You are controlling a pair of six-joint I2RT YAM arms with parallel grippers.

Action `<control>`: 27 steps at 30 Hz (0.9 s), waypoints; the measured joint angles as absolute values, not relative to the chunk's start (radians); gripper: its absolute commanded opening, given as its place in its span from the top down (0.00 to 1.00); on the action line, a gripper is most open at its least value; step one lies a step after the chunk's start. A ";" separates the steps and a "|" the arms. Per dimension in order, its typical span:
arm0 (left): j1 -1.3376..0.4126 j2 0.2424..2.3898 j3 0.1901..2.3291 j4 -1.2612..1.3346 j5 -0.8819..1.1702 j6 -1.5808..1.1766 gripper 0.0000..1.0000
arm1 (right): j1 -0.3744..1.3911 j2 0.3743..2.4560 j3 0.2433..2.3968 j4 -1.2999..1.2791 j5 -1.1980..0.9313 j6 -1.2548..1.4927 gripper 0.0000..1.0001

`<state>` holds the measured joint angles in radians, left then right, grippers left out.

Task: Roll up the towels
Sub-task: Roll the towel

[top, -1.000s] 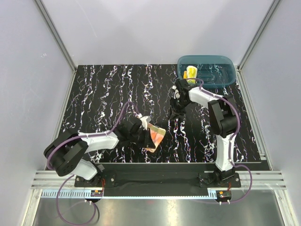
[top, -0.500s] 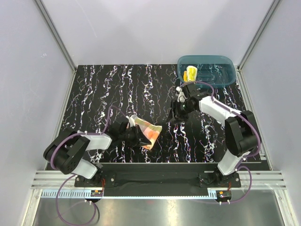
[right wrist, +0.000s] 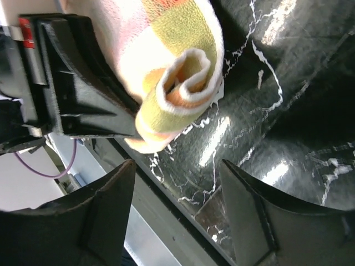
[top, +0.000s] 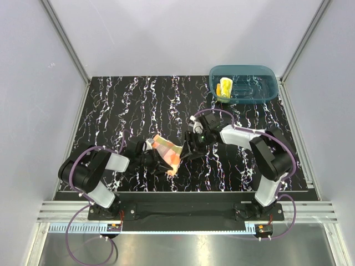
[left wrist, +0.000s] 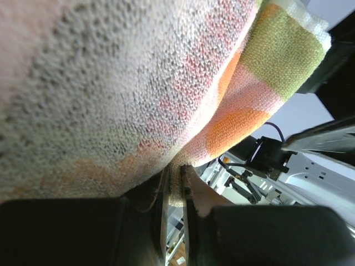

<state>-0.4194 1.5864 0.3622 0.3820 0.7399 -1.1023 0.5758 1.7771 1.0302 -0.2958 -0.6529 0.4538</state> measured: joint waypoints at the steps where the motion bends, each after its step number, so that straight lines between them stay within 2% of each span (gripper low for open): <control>1: -0.415 1.590 0.367 0.375 0.746 -1.098 1.00 | 0.581 1.789 1.031 -0.289 -0.653 0.454 0.30; 12: -0.386 1.628 0.402 0.333 0.798 -1.058 1.00 | 0.617 1.900 1.072 -0.218 -0.673 0.462 0.29; 14: -0.384 1.634 0.405 0.332 0.807 -1.054 1.00 | 0.618 1.909 1.078 -0.203 -0.677 0.466 0.32; 17: -0.381 1.638 0.406 0.334 0.813 -1.051 1.00 | 0.619 1.930 1.090 -0.190 -0.682 0.469 0.43; 18: -0.380 1.638 0.406 0.335 0.813 -1.052 1.00 | 0.620 1.938 1.093 -0.186 -0.686 0.469 0.52; 22: -0.378 1.641 0.405 0.342 0.817 -1.052 1.00 | 0.621 1.964 1.097 -0.179 -0.695 0.469 0.70; 26: -0.370 1.654 0.403 0.362 0.831 -1.052 0.95 | 0.621 1.991 1.119 -0.181 -0.710 0.471 0.75; 27: -0.368 1.655 0.403 0.365 0.833 -1.052 0.89 | 0.621 1.996 1.127 -0.183 -0.712 0.471 0.76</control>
<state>-0.3679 1.6547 0.4034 0.3649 0.8330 -1.0523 0.6209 1.9961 1.1271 -0.1825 -0.7124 0.4706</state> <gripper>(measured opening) 0.144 0.269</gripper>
